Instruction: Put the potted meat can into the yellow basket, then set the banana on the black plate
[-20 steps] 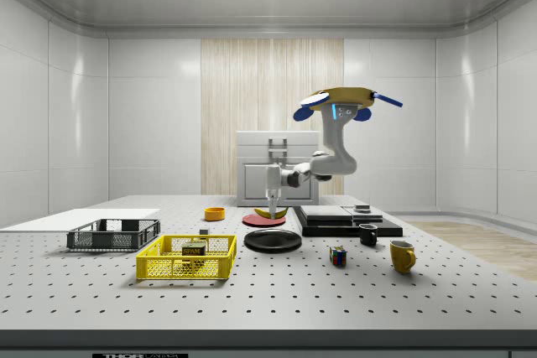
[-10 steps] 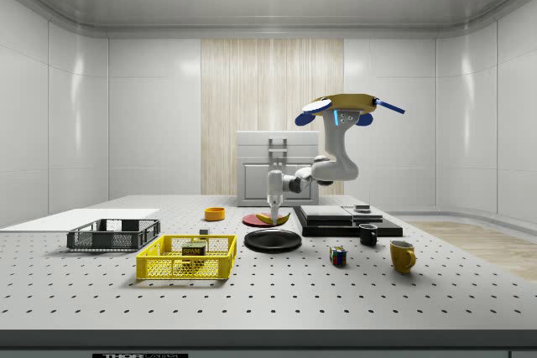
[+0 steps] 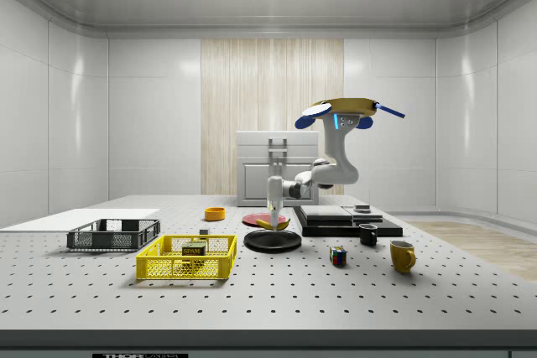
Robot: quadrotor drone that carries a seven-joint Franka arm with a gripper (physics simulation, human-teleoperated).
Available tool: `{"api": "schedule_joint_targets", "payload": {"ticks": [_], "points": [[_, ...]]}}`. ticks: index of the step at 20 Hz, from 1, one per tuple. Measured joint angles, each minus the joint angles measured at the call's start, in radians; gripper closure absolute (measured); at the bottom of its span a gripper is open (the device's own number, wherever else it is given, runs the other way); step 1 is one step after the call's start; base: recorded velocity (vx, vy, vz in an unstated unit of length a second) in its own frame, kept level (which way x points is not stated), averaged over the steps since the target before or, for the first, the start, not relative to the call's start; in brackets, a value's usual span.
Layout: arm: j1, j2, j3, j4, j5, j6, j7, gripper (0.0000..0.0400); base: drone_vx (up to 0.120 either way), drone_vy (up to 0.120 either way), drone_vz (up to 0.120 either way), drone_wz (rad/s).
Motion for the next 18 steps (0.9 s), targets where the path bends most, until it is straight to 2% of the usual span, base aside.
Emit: {"api": "schedule_joint_targets", "payload": {"ticks": [13, 16, 18], "points": [[-0.025, 0.011, -0.097, 0.037, -0.09, 0.038, 0.003, 0.02, 0.0, 0.0, 0.0, 0.0], [-0.025, 0.014, -0.102, 0.039, -0.093, 0.04, -0.019, 0.0103, 0.0, 0.0, 0.0, 0.0], [-0.022, 0.015, -0.094, 0.035, -0.085, 0.035, -0.034, 0.0063, 0.0, 0.0, 0.0, 0.0]]}}
